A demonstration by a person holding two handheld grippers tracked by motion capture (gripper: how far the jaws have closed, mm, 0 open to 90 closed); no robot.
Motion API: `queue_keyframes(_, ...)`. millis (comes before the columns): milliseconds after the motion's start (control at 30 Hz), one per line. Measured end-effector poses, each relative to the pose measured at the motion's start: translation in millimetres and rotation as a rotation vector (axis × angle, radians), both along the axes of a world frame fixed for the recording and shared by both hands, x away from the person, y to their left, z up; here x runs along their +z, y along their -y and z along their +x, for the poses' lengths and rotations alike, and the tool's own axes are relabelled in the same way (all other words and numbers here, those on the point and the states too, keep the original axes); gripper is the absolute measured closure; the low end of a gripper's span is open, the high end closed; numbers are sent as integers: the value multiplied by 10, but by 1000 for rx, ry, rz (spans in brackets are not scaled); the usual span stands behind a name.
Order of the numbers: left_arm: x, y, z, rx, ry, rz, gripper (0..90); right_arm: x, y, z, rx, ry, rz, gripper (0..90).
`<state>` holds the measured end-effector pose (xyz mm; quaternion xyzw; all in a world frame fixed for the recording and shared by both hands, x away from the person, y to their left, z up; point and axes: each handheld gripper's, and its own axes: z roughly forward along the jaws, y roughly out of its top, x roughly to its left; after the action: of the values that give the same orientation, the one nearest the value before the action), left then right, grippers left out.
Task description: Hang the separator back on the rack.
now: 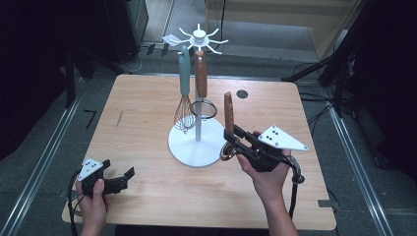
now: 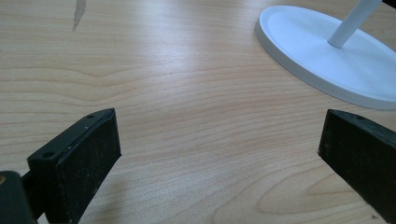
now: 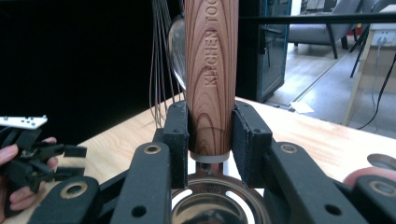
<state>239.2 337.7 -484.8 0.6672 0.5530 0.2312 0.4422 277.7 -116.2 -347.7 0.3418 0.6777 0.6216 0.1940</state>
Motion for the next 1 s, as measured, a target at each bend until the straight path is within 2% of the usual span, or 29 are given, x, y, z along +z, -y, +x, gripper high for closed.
queue_keyframes(300, 0, 3, -11, 2, 7, 0, 0, 131, -70, 94, -11, 45, 13, 709)
queue_keyframes(500, 0, 1, -10, 1, 8, -2, 0, 164, -129, 148, -44, 75, 44, 709)
queue_keyframes(667, 0, 1, -10, 2, 7, -1, 0, 195, -157, 169, -43, 91, 65, 709)
queue_keyframes(800, -1, -1, -9, 2, 7, -2, 0, 219, -182, 184, -46, 120, 64, 709)
queue_keyframes(1000, -3, -4, -6, -3, 7, -8, 0, 255, -196, 191, -52, 140, 73, 709)
